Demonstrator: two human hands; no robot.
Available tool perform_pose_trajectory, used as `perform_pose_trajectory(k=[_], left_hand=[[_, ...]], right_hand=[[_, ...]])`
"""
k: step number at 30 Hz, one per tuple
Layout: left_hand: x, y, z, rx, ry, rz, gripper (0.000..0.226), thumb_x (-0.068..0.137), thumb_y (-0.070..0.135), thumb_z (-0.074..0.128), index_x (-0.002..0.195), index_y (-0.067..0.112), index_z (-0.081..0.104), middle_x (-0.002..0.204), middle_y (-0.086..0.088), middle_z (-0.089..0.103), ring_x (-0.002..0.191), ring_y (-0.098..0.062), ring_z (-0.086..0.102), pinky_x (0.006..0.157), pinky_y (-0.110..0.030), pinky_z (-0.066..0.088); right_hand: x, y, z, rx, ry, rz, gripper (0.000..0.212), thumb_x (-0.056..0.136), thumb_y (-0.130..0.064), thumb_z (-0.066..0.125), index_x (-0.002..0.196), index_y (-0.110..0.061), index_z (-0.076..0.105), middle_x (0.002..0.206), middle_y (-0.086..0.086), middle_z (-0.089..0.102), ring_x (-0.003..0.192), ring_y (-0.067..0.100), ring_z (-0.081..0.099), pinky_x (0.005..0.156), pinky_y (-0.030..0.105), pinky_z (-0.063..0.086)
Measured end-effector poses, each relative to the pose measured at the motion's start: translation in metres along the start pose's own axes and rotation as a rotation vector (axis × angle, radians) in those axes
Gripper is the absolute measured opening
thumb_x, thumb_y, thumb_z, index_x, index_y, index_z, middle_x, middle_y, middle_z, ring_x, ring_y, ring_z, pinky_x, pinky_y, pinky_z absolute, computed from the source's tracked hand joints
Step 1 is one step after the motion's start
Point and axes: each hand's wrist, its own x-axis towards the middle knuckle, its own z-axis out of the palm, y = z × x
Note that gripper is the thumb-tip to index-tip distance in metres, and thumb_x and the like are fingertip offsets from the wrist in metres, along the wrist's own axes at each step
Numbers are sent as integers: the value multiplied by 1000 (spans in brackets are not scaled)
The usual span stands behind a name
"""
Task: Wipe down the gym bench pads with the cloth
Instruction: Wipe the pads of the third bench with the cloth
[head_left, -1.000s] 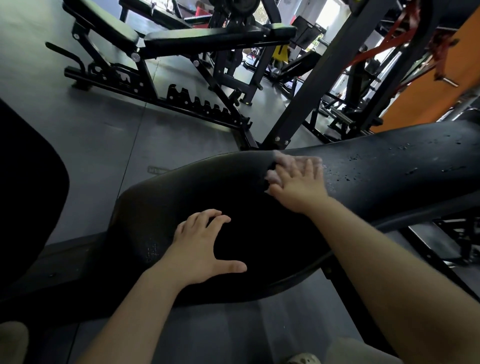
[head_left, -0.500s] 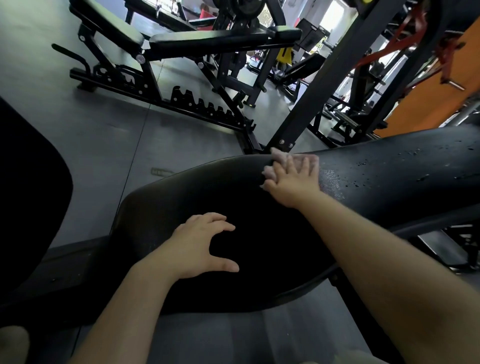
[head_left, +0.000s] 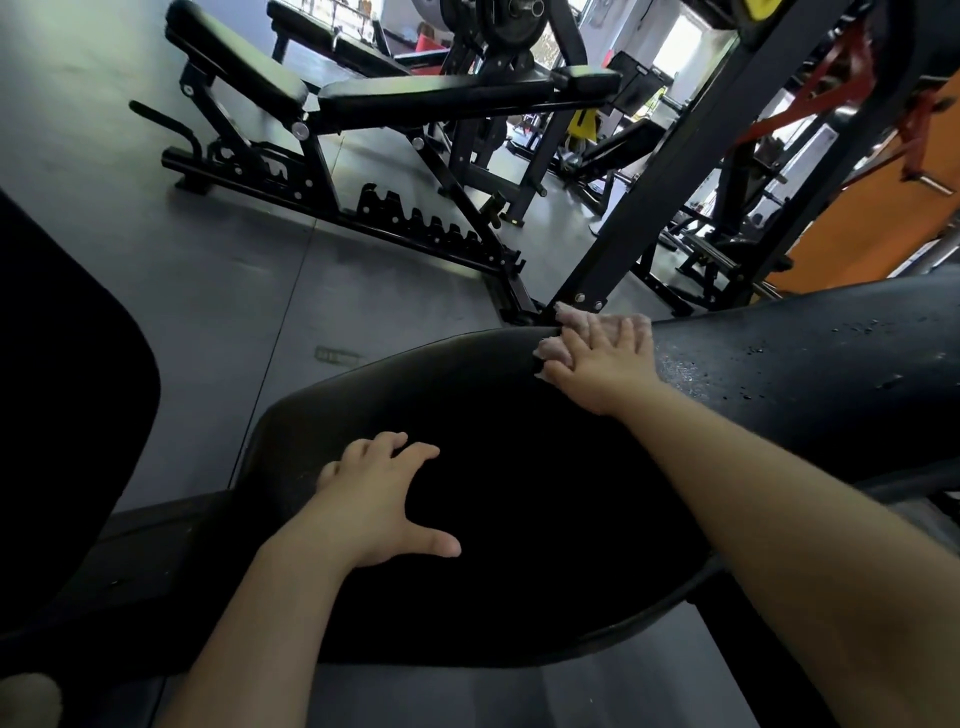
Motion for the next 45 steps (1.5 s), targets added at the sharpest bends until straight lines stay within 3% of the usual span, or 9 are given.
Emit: perform_pose_trajectory(k=[2,8,10,14,19,28,34,45], left_hand=[[1,1,-1,-6,-6,-1,97,70,63,67,146,40,12,156,6,5,143,-21,6,114,-44,16],[3,-1,-2,0,-37,16,98,71,63,67,147,39,10,156,4,5,142,-22,7,113,-43,18],[3,0,-2,-1,-36,20,98,71,63,66,147,38,9,156,4,4,143,-22,6,114,-43,17],[1,2,-1,-8,-30,13,98,72,62,66,148,37,8,156,4,2,143,-22,4,114,-44,15],[-1,6,-2,-22,-37,5,98,72,61,65,148,36,9,157,3,1,143,-22,2,115,-44,12],[-9,-2,2,-89,12,42,89,79,61,58,149,35,9,158,6,-2,144,-18,1,116,-38,10],[-25,-15,0,-238,157,-4,63,92,45,51,146,31,24,154,8,15,140,-13,19,112,-32,25],[-54,-22,-1,-197,218,-32,53,91,36,56,140,28,36,148,4,30,133,-17,33,108,-37,33]], right_hand=[[0,-28,0,8,-22,-51,66,93,-62,19,151,-34,5,159,7,-7,142,42,-14,111,59,-15],[-57,-67,8,-72,-55,-470,64,96,-58,22,151,-35,-3,159,1,-13,142,38,-19,115,50,-14],[-54,-43,5,-107,-57,-445,65,96,-59,22,150,-35,-5,158,0,-15,142,36,-19,115,47,-13],[-13,8,-6,-30,-15,-129,69,92,-65,20,151,-37,-2,160,7,-7,142,42,-12,115,50,-12],[21,-19,-6,29,-43,31,73,91,-67,20,152,-31,6,160,7,-5,141,44,-15,112,57,-14],[20,-82,-3,43,-60,-154,65,96,-59,17,152,-29,2,160,3,-9,143,36,-16,112,57,-13],[-7,-112,5,40,-71,-309,63,96,-57,19,151,-32,1,160,1,-11,144,32,-15,113,54,-13],[-114,-134,10,12,-134,-664,61,99,-50,24,152,-31,0,159,1,-11,144,29,-16,115,50,-13]])
